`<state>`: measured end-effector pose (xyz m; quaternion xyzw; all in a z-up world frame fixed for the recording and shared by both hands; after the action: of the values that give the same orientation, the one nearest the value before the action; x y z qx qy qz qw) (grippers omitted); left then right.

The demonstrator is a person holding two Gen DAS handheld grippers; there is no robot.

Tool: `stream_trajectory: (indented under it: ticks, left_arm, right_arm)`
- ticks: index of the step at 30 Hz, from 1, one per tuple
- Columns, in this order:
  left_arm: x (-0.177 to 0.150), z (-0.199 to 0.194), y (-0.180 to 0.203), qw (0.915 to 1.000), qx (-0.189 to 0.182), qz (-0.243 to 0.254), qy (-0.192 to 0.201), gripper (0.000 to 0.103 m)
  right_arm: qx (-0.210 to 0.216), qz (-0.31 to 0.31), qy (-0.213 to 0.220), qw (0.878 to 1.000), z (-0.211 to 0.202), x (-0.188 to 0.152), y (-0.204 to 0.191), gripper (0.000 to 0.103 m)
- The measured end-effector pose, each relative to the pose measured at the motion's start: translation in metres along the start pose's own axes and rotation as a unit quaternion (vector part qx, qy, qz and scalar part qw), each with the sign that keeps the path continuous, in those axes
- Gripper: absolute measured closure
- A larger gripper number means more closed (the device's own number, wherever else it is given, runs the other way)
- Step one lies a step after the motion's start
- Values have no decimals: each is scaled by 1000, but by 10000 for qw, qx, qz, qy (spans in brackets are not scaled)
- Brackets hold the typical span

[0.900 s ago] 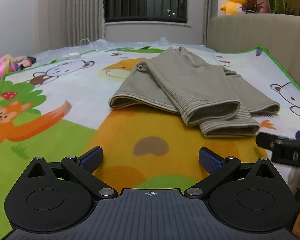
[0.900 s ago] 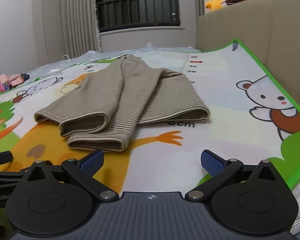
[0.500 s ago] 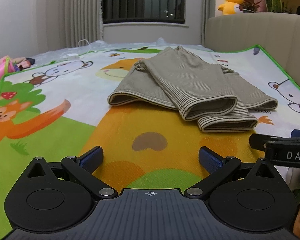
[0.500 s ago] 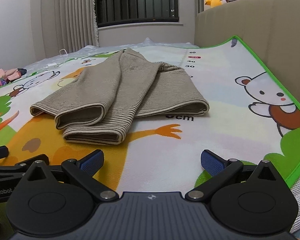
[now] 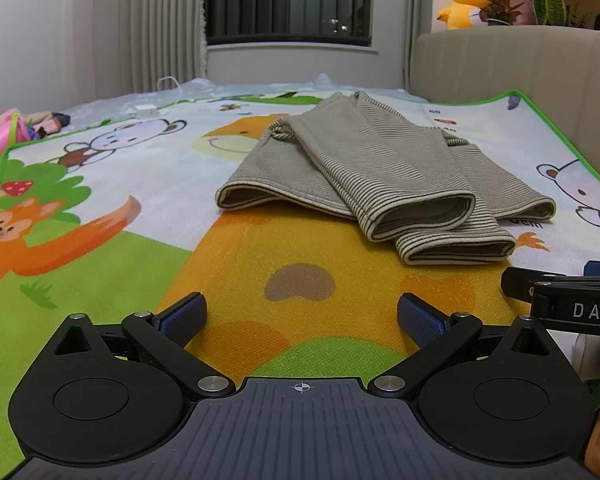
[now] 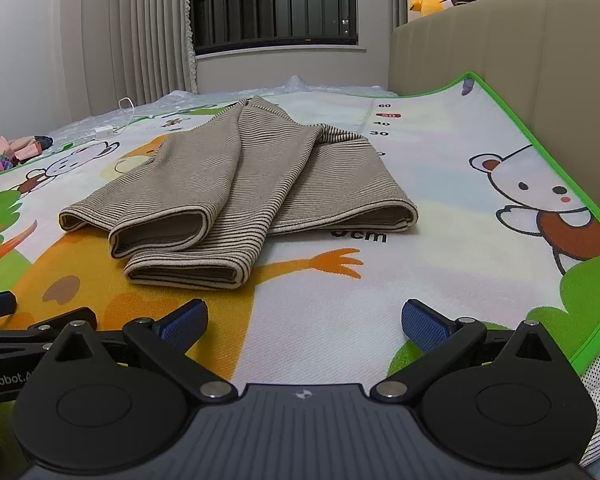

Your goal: Fold clothes

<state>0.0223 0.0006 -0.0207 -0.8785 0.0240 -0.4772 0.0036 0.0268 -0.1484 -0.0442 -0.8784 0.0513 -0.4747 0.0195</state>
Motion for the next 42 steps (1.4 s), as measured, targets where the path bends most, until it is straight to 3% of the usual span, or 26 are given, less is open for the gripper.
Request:
stream_trajectory:
  ticks: [15, 42]
  left_arm:
    - [11, -5, -6, 9997, -38, -223, -83, 0]
    - [20, -10, -1, 9999, -1, -89, -77, 0]
  right_arm:
    - [25, -15, 79, 10000, -6, 4, -1, 0]
    - [52, -5, 63, 10000, -6, 6, -1, 0]
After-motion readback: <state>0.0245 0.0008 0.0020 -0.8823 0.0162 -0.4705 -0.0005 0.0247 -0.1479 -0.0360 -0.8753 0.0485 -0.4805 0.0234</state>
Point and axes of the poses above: each gripper's, at about its wrist camera, not at the fingertips, and z roughly the way its jaws point, y to its right, x to its top, the point moved 3 cm from there along z, roughly the way its jaws point, and after that the axes turned 3 degrees about z, right-handed, at the moved point
